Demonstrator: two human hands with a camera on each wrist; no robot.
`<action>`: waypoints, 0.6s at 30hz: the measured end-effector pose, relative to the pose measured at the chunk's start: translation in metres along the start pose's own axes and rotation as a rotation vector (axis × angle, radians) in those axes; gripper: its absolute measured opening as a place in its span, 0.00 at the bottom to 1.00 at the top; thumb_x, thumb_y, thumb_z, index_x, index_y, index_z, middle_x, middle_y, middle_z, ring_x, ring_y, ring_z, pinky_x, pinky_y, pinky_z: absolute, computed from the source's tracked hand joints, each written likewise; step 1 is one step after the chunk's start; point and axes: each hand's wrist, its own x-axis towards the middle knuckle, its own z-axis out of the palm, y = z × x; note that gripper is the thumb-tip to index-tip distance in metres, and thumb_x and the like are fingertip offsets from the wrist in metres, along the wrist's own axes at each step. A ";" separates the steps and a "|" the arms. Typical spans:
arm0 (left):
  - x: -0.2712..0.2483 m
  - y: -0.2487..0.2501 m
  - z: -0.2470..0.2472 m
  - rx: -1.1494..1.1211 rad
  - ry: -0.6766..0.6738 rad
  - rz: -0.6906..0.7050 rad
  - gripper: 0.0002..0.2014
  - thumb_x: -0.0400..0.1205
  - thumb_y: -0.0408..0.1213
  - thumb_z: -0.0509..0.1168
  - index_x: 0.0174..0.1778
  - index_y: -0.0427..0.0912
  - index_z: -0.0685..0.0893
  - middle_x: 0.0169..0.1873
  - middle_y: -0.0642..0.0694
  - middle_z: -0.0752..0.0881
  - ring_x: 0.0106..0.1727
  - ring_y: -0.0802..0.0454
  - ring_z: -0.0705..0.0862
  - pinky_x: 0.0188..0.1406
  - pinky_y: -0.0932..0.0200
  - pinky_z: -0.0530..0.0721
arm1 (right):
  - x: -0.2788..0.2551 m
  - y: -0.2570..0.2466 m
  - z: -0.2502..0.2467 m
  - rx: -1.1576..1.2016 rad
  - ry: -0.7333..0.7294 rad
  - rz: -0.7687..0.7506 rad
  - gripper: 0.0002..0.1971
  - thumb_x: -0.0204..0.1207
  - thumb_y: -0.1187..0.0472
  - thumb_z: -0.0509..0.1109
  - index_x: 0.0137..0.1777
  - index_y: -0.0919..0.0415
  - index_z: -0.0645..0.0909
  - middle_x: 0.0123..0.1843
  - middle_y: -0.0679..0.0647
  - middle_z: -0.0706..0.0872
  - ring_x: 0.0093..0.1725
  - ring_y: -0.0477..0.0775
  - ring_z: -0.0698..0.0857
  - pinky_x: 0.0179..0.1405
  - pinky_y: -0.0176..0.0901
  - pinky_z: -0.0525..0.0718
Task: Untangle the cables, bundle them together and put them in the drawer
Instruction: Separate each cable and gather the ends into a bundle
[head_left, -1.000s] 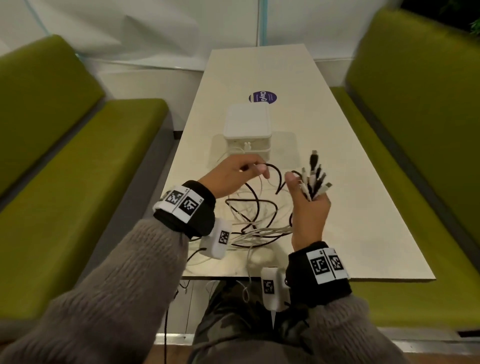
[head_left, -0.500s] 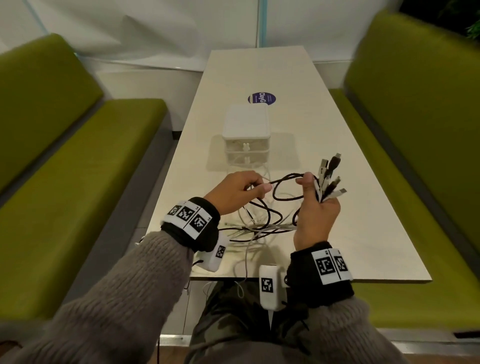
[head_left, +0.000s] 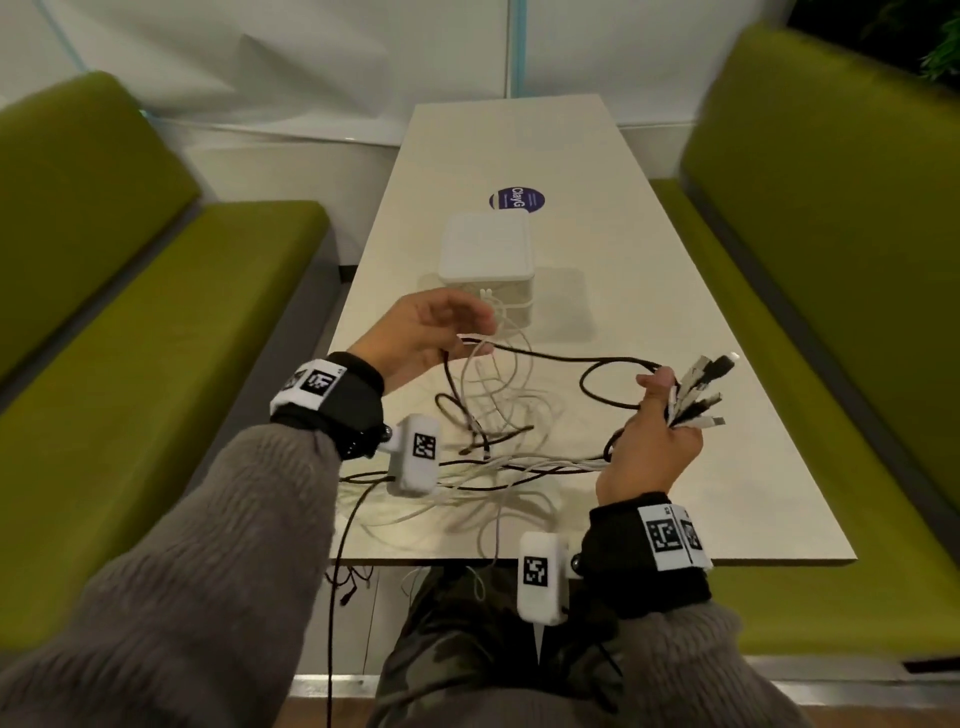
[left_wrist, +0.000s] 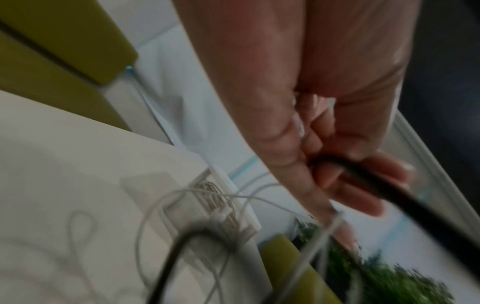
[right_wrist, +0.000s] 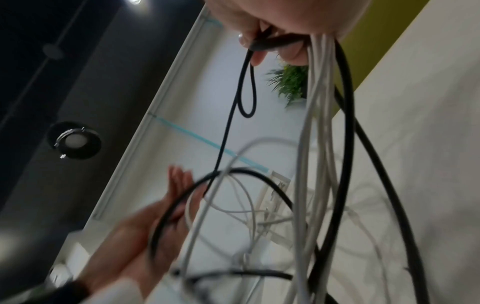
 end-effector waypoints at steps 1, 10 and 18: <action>0.000 0.001 -0.007 0.006 -0.011 -0.014 0.26 0.71 0.05 0.51 0.39 0.37 0.87 0.39 0.41 0.88 0.46 0.48 0.86 0.55 0.47 0.86 | 0.004 0.000 -0.002 0.018 0.027 0.008 0.17 0.65 0.36 0.73 0.37 0.50 0.86 0.38 0.48 0.76 0.36 0.49 0.72 0.40 0.49 0.72; -0.001 0.001 0.009 0.960 0.093 0.193 0.18 0.75 0.19 0.57 0.48 0.45 0.84 0.49 0.52 0.83 0.45 0.66 0.79 0.45 0.68 0.75 | 0.002 -0.003 0.001 0.010 -0.017 -0.019 0.13 0.79 0.47 0.69 0.39 0.53 0.85 0.28 0.46 0.71 0.26 0.48 0.65 0.27 0.44 0.67; 0.006 -0.041 0.054 1.092 -0.251 -0.022 0.17 0.82 0.37 0.63 0.68 0.46 0.76 0.58 0.52 0.81 0.44 0.56 0.80 0.49 0.65 0.77 | -0.007 -0.016 0.002 0.051 -0.072 -0.006 0.13 0.82 0.51 0.66 0.39 0.57 0.83 0.21 0.43 0.67 0.18 0.42 0.63 0.16 0.35 0.64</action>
